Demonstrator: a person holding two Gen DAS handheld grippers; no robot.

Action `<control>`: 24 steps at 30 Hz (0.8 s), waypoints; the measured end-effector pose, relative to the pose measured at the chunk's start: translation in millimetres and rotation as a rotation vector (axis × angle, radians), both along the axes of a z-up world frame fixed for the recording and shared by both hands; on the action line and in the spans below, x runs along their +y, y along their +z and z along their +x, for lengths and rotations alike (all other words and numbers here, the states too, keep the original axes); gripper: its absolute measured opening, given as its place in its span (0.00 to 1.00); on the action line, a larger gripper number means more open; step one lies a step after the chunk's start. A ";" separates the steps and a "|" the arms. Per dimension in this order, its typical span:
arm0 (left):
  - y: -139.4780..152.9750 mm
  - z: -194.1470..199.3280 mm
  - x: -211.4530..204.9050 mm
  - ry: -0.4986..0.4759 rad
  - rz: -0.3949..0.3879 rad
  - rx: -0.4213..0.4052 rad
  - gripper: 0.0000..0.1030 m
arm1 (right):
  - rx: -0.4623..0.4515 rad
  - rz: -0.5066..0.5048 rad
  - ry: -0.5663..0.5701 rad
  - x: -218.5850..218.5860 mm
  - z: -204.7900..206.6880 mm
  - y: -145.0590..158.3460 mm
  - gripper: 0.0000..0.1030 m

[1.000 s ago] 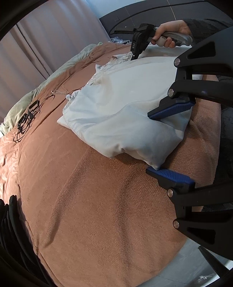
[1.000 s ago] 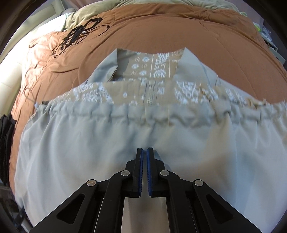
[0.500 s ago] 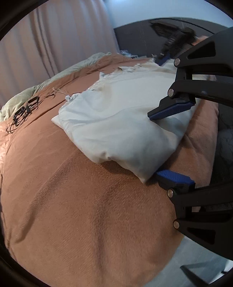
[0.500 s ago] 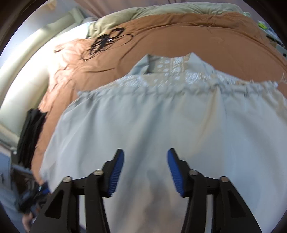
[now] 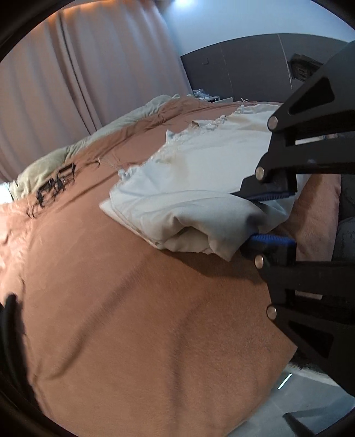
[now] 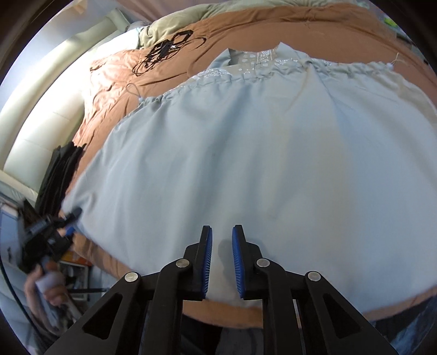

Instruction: Fold large clothes

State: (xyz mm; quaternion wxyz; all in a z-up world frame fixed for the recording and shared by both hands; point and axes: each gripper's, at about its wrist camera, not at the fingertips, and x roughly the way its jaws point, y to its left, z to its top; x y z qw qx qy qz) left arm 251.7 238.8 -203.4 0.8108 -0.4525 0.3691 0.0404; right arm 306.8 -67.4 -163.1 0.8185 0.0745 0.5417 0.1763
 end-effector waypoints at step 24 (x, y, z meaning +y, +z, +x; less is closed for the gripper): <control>178.5 71.4 -149.1 -0.297 0.221 -0.291 0.12 | 0.031 0.192 -0.088 -85.2 -21.5 -6.6 0.15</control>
